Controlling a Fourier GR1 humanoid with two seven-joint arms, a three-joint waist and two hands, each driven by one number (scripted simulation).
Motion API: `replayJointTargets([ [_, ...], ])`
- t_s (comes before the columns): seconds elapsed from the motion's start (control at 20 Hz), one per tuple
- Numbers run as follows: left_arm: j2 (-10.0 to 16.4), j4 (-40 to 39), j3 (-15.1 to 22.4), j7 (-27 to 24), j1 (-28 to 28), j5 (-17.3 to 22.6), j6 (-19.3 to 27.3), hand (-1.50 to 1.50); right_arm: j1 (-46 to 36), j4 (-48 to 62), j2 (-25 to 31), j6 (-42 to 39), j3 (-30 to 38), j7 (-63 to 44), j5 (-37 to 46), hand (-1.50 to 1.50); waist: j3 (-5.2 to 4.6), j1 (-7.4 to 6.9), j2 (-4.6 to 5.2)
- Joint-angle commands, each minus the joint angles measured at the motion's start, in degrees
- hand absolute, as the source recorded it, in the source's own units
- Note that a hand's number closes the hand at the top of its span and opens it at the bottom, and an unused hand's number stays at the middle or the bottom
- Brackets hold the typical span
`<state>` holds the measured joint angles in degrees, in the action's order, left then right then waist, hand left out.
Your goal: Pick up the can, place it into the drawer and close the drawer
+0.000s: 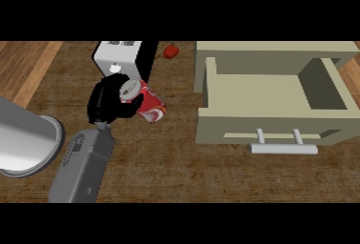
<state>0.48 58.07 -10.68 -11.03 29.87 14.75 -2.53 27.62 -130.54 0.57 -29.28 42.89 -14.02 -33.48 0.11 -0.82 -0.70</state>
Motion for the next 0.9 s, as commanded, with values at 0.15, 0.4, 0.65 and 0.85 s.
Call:
replayJointTargets([
  [0.15, -0.47, 21.6, 7.74, 14.22, -3.58, 0.15, 10.7, 1.5, -3.88, 2.24, 0.94, 1.98, -0.01, 0.69, 3.03, -1.5, -0.06, 0.17, 0.36],
  [0.4, -0.47, 27.1, 14.45, 20.26, 0.18, -0.88, 19.76, 1.5, -0.28, -1.23, -0.55, 1.39, -2.7, 0.49, 1.86, -1.5, -0.08, 1.05, 0.43],
  [0.65, 0.38, 20.86, 12.61, 23.56, 11.7, -3.23, 23.26, 1.5, -0.35, -0.75, -0.56, 1.13, -1.25, 0.03, 0.5, -1.5, -0.09, 1.51, 0.63],
  [0.85, -0.47, 16.66, 15.82, 24.94, 19.36, -2.63, 29.18, 1.5, -2.81, -0.94, -0.09, 1.33, -2.68, -1.89, 1.42, -1.5, -0.09, 1.73, 0.71],
])
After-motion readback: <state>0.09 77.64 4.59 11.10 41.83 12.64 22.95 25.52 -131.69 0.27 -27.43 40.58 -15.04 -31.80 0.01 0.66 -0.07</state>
